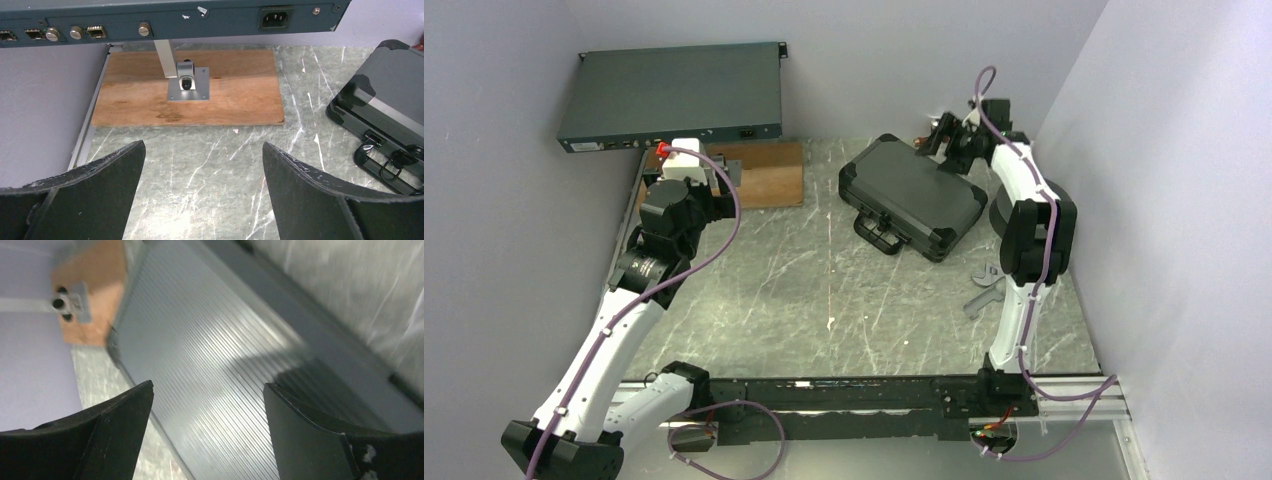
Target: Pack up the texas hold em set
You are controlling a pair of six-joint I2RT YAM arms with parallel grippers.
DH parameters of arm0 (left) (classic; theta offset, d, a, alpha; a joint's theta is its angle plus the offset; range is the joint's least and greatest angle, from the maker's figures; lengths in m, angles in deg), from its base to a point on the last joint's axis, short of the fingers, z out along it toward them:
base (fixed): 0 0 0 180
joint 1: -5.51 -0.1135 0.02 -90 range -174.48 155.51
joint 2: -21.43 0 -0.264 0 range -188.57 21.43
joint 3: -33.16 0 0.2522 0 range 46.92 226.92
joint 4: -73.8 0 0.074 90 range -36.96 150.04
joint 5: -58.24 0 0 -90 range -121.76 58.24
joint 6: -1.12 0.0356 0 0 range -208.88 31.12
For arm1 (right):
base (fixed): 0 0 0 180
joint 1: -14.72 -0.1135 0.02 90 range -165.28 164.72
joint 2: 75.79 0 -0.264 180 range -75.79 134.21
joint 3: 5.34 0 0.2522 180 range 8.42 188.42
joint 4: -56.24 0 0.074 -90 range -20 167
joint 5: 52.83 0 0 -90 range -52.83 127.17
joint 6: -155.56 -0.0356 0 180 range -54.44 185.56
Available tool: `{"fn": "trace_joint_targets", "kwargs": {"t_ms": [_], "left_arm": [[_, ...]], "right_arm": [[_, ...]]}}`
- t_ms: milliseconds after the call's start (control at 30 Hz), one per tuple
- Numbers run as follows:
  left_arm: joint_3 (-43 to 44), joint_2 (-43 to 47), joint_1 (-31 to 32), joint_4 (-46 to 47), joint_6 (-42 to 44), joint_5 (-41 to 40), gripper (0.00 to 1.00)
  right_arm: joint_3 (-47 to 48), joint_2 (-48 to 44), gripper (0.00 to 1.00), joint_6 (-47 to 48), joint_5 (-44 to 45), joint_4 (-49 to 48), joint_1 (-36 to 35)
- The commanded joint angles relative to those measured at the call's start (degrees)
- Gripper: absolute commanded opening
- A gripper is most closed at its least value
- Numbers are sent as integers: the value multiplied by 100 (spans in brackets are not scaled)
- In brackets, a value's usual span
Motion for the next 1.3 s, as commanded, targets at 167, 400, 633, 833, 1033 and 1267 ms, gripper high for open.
{"fn": "trace_joint_targets", "kwargs": {"t_ms": [167, 400, 633, 833, 1033, 1267], "left_arm": [[238, 70, -25, 145, -53, -7, 93], [230, 46, -27, 157, -46, -16, 93], [237, -44, -16, 148, -55, 124, 92], [234, -151, -3, 146, -72, 274, 91], [254, -323, 68, 143, -72, 551, 89], [274, -496, 342, 128, -2, 583, 86]], "right_arm": [[-1498, -687, 82, 51, 8, -712, -248], [-1384, -1171, 81, 230, 287, -454, -465], [-1557, -1600, 64, 299, 238, -502, -653], [-1783, -1608, 26, 258, 26, -601, -660], [-2147, -1629, 2, 236, -35, -694, -693], [-2461, -1494, 0, 404, 161, -592, -698]]}}
